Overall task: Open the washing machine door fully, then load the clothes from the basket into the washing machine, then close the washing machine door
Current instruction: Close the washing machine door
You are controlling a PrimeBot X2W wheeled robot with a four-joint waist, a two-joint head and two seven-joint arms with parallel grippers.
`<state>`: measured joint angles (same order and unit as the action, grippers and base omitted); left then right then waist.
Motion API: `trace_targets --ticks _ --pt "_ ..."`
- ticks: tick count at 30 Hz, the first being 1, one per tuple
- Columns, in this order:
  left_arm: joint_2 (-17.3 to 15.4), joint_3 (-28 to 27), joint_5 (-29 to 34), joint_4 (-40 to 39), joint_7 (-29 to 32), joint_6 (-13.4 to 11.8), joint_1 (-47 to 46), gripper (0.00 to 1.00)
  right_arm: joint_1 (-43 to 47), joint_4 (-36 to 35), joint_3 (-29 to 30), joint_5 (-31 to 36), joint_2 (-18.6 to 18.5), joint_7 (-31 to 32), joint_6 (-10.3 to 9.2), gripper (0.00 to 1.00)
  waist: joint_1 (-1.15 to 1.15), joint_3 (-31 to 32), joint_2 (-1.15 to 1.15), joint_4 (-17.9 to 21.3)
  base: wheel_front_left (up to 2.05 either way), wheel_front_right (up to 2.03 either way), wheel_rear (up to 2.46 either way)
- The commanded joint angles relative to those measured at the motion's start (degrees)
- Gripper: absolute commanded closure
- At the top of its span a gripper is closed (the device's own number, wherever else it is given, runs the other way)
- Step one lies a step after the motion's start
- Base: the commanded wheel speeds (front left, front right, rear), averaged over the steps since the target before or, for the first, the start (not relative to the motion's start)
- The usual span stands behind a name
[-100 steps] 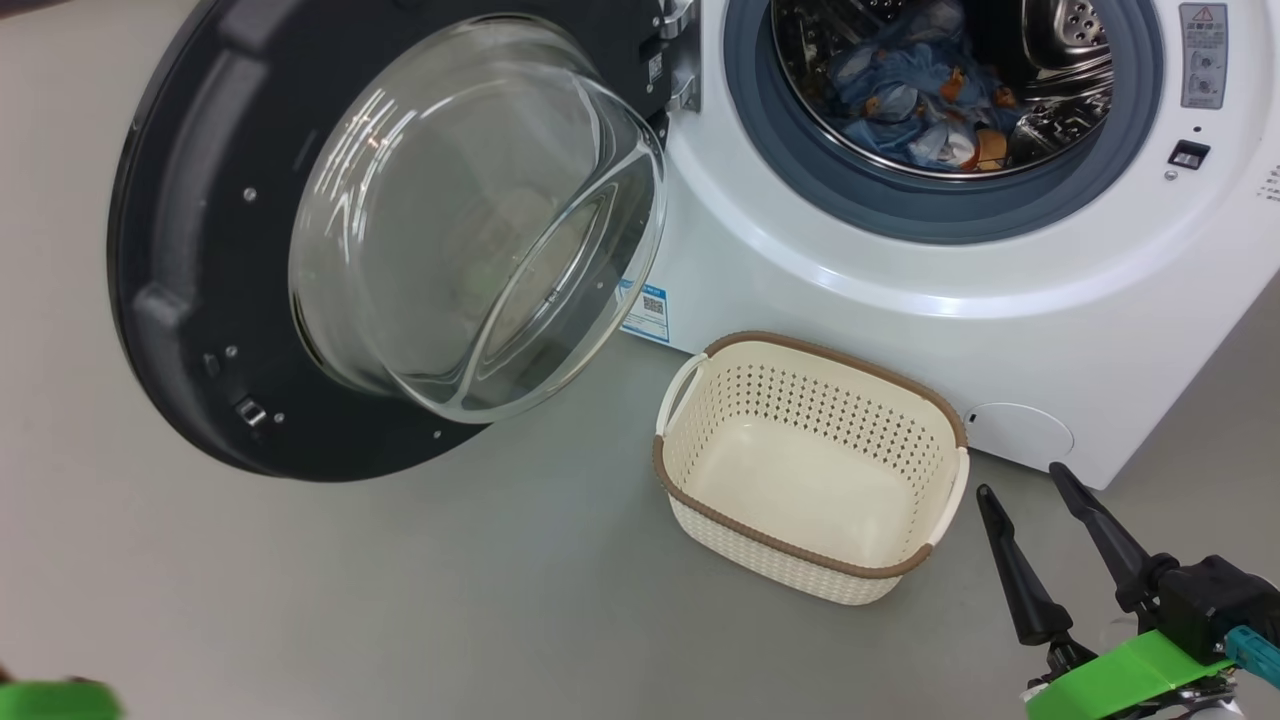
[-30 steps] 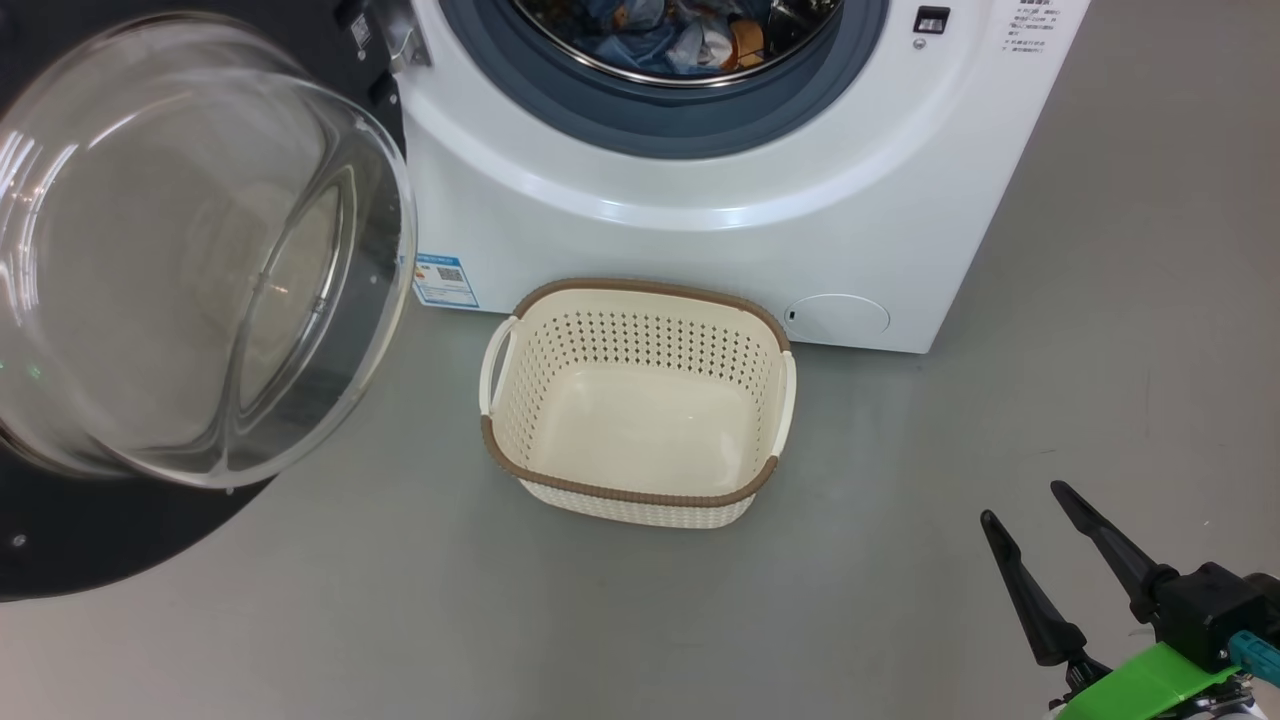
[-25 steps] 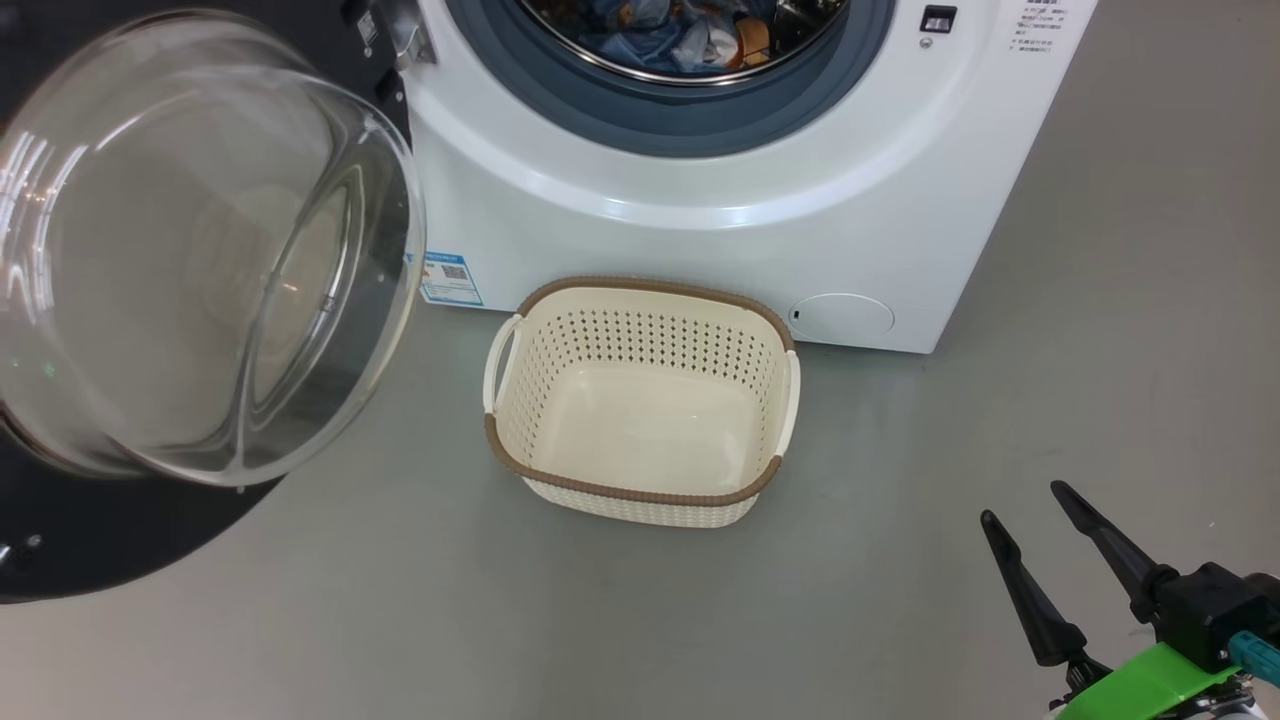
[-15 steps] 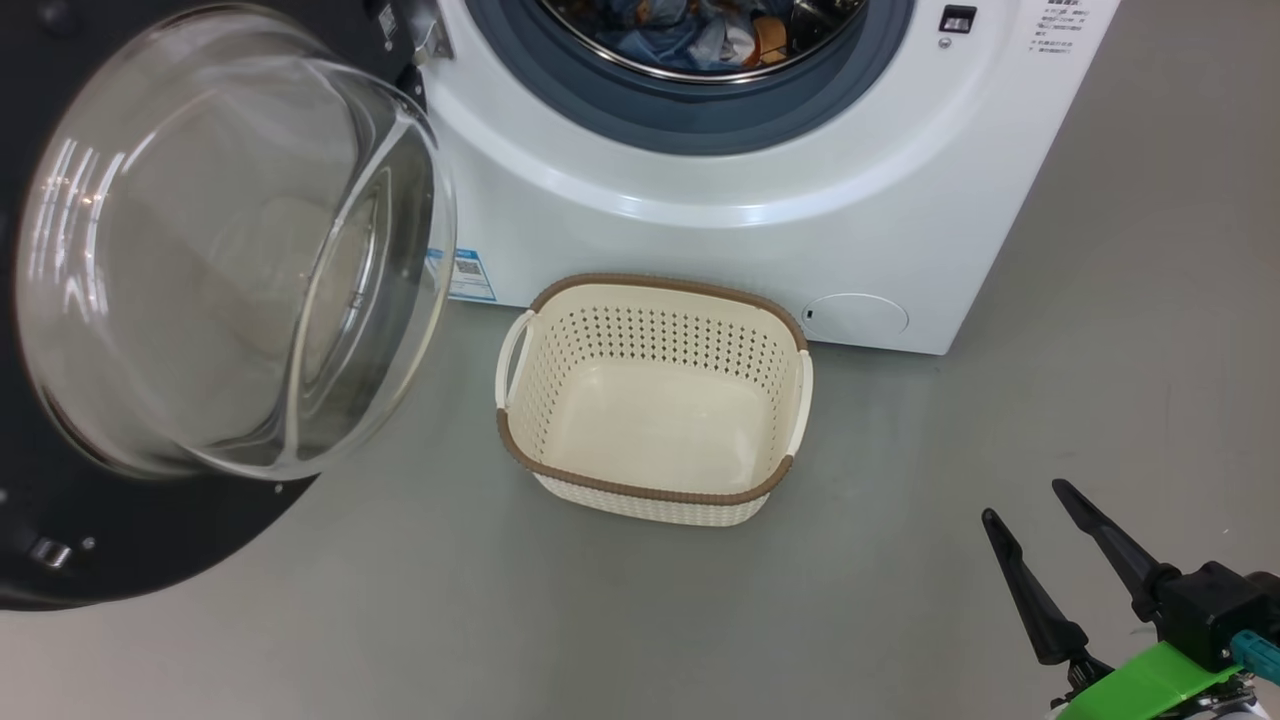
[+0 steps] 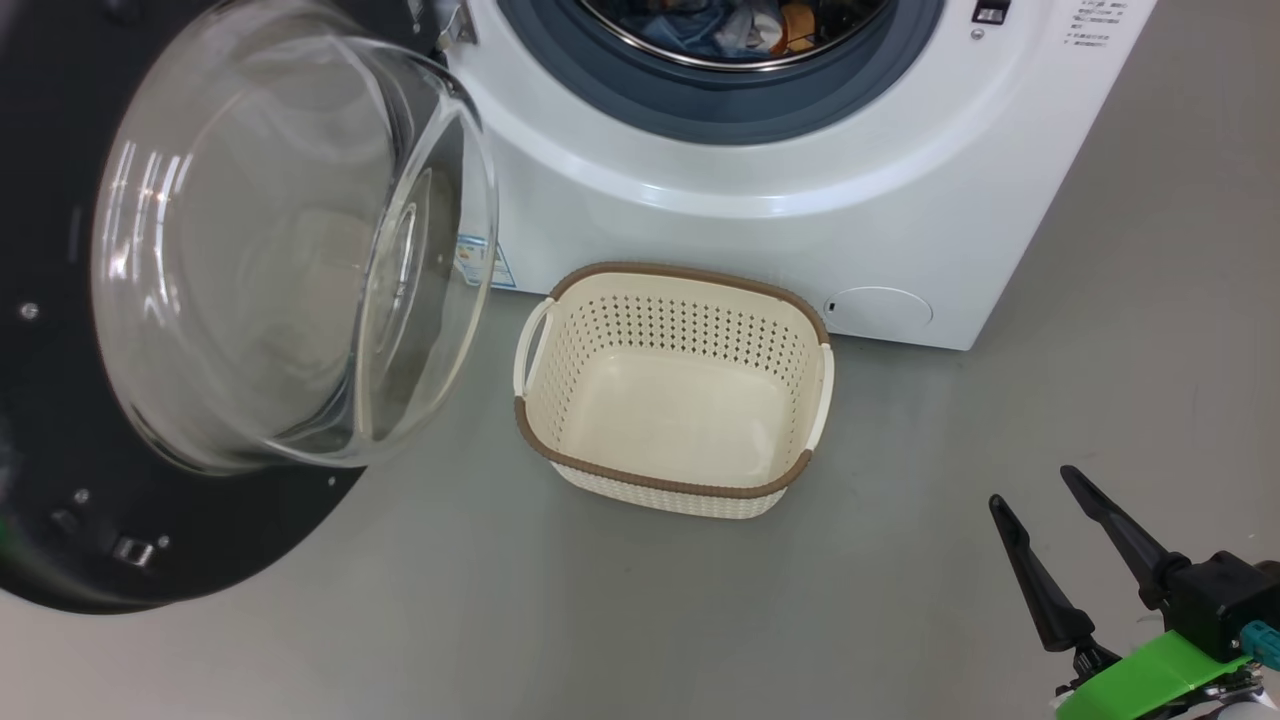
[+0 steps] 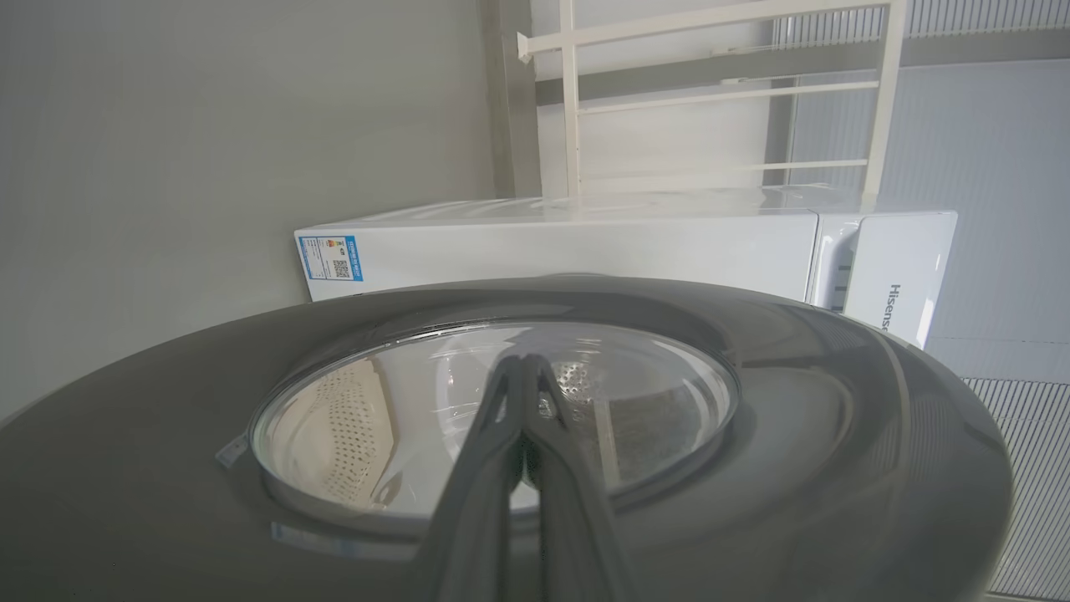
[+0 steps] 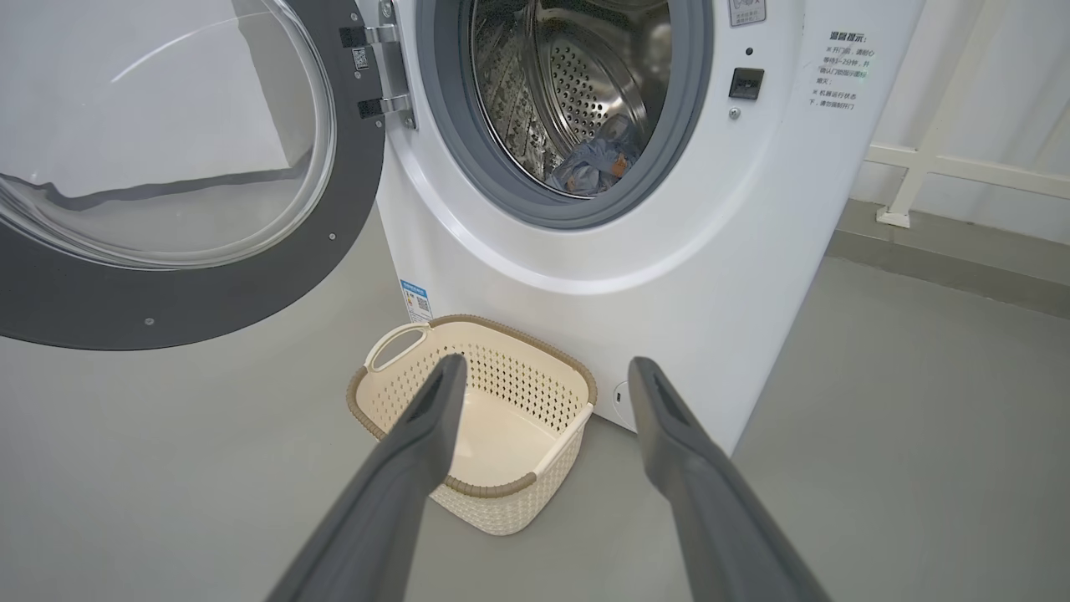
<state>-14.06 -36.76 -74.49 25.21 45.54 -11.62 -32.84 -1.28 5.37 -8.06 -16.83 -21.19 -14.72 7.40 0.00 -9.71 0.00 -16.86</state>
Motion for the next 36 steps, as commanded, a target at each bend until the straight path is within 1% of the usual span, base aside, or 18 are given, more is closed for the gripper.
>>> trace_targets --ticks 1,9,14,19,24,30,36 --pt "-1.77 -0.16 -0.91 -2.12 1.18 -0.26 0.69 1.00 -0.99 -1.43 -0.60 -0.14 -0.95 -0.28 0.09 0.00 0.00 -0.15 0.00 -0.24 0.00 0.00 0.00" --pt "1.75 2.16 -1.89 -8.24 4.52 -0.49 2.95 1.00 -1.70 -1.64 -0.42 -0.21 0.24 -0.28 0.09 0.00 0.00 -0.24 0.00 -0.92 0.00 0.00 0.00" --pt "3.39 3.97 -2.16 -12.71 6.98 -1.16 4.70 1.00 -1.81 -1.35 -0.20 -0.08 1.31 -0.28 0.09 0.00 0.00 0.10 0.00 -0.98 0.00 0.00 0.00" --pt "6.27 5.89 -3.34 -18.93 9.63 -2.65 6.42 1.00 -1.75 -1.31 0.49 0.02 2.53 -0.28 0.09 0.00 0.00 0.30 0.00 -1.27 0.00 0.00 0.00" --pt "9.05 7.71 -5.47 -23.92 10.88 -4.13 6.74 1.00 -2.03 -1.22 0.60 0.11 3.82 -0.28 0.09 0.00 0.00 0.63 0.00 -1.27 0.00 0.00 0.00" --pt "10.66 12.11 -6.65 -27.06 10.28 -6.02 6.23 1.00 -2.60 -1.18 0.28 0.08 4.92 -0.28 0.09 0.00 0.00 0.88 0.00 -0.12 0.00 0.00 0.00" --pt "11.06 15.98 -6.89 -26.92 6.62 -5.60 4.82 1.00 -3.15 -1.02 0.49 0.04 5.83 -0.28 0.09 0.00 0.00 0.97 0.00 2.72 0.00 0.00 0.00"
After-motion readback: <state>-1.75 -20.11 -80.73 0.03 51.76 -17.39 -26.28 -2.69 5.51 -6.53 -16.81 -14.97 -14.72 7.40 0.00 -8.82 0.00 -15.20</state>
